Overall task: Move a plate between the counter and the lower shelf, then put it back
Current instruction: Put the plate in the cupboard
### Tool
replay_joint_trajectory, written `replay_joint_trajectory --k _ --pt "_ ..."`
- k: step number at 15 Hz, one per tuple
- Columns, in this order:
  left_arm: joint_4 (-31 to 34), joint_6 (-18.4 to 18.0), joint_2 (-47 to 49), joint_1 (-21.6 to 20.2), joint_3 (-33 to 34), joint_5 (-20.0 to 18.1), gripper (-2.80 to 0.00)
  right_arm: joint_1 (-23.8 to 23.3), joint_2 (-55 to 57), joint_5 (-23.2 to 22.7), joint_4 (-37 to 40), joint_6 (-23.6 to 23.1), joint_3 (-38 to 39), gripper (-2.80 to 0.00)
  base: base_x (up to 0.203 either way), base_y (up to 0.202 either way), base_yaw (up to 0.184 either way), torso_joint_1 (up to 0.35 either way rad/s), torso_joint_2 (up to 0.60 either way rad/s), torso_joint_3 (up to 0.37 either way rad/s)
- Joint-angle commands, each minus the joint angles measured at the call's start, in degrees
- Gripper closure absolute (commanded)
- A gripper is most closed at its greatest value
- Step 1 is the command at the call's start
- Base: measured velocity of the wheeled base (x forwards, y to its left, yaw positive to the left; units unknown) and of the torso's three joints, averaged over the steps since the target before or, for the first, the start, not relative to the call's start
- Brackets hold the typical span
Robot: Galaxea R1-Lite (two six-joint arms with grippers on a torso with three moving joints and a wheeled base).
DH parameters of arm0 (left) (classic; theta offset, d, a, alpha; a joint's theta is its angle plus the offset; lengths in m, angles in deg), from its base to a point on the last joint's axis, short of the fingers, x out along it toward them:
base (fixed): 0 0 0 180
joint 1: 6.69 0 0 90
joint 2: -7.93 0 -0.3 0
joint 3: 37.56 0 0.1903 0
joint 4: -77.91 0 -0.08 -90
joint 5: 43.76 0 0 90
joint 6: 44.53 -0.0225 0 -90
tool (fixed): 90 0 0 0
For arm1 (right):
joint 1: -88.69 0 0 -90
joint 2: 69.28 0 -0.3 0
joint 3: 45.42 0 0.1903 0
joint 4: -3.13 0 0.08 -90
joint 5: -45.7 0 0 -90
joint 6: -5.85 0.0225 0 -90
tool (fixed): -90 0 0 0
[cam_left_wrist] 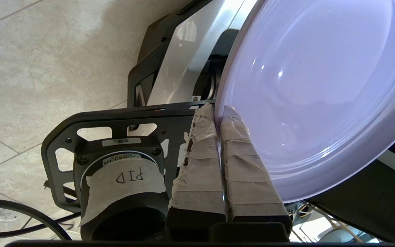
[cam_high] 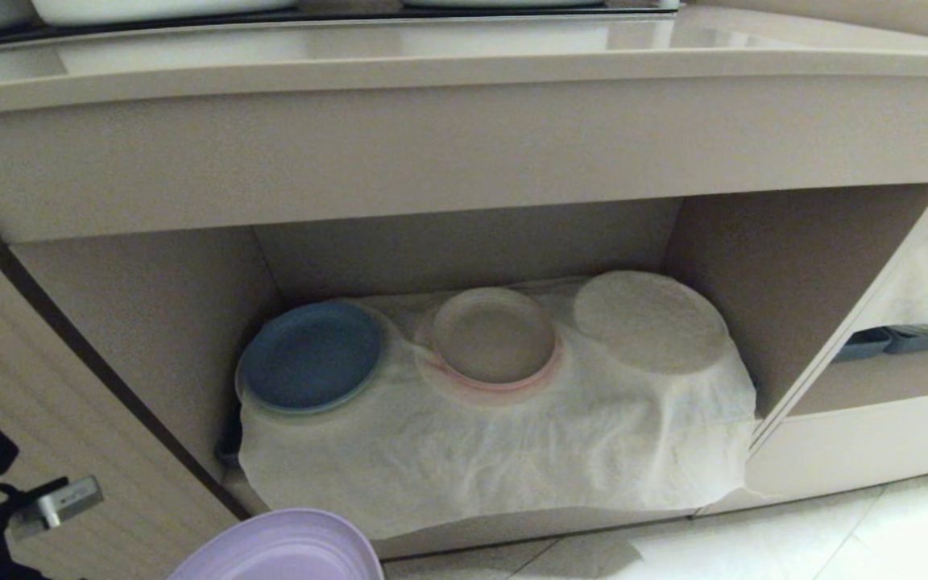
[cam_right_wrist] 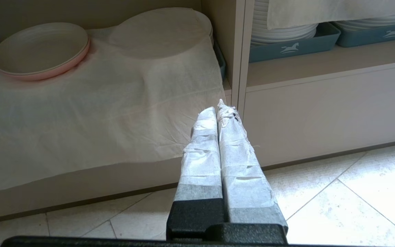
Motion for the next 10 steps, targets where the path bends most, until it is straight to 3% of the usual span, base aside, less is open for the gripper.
replay_joint_trajectory --k 1,10 --pt "0.14 -0.14 0.07 -0.53 0.10 -0.18 0.00 0.03 0.00 0.02 0.03 0.04 0.00 0.00 0.000 0.000 0.000 0.000 0.00 0.000" --pt "0.13 -0.24 0.25 -1.15 0.11 -0.18 0.00 0.03 0.05 0.02 -0.04 0.04 0.00 0.00 0.000 0.000 0.000 0.000 0.00 0.000"
